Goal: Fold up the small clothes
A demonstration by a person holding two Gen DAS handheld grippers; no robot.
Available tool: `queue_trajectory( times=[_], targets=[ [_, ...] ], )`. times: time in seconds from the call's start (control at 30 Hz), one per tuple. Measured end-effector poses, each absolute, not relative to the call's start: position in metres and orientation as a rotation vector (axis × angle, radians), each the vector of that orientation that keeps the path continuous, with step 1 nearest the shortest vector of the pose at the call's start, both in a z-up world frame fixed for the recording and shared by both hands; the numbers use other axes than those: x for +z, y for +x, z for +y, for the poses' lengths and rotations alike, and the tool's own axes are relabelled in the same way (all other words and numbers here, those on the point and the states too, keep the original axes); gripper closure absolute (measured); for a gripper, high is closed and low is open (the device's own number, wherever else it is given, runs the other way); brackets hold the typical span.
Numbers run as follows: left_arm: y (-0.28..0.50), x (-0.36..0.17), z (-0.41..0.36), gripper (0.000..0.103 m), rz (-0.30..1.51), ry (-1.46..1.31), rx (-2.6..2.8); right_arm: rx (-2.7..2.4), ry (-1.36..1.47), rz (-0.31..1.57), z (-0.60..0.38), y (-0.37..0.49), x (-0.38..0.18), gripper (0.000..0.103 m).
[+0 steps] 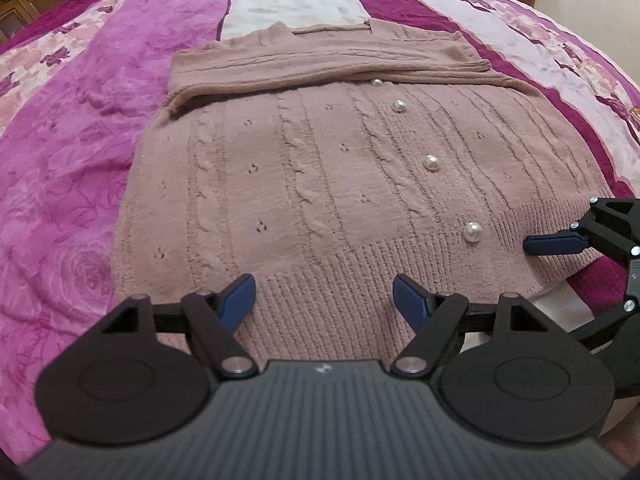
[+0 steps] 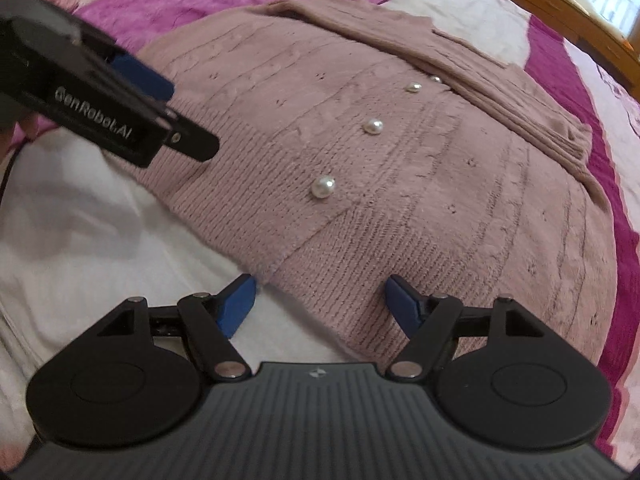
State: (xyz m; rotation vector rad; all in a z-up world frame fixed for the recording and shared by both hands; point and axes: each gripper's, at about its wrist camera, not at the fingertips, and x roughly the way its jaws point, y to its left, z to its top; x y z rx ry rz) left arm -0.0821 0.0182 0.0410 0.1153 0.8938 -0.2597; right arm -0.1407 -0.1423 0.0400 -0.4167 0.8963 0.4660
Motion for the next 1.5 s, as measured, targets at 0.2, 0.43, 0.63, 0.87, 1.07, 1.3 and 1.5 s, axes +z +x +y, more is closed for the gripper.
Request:
queue_trajectory(
  times=[0.2,0.43,0.63,0.87,1.07,1.3,1.5],
  targets=[
    [-0.081,0.042,0.016,0.026,0.888,0.111,-0.287,0.429,-0.418,0.857,-0.14,-0.135,0.035,0.037],
    [-0.085,0.041,0.009,0.026,0.895,0.144,-0.373,0.404,-0.345,0.806,-0.149,-0.132,0.044,0.079],
    [-0.096,0.035,-0.011,0.026,0.88,0.221,-0.491,0.397,-0.238,0.767,-0.158,-0.127,0.056,0.093],
    [-0.099,0.018,-0.032,0.026,0.872,0.385,-0.493,0.442,-0.235,0.812,-0.158,-0.128,0.055,0.09],
    [-0.108,0.009,-0.035,0.026,0.858,0.491,-0.487,0.499,-0.268,0.847,-0.154,-0.135,0.05,0.034],
    [-0.111,0.001,-0.039,0.025,0.824,0.569,-0.454,0.493,-0.378,0.876,-0.142,-0.133,0.036,0.034],
    [-0.107,0.006,-0.029,0.026,0.83,0.51,-0.474,0.465,-0.384,0.873,-0.141,-0.128,0.033,0.041]
  ],
)
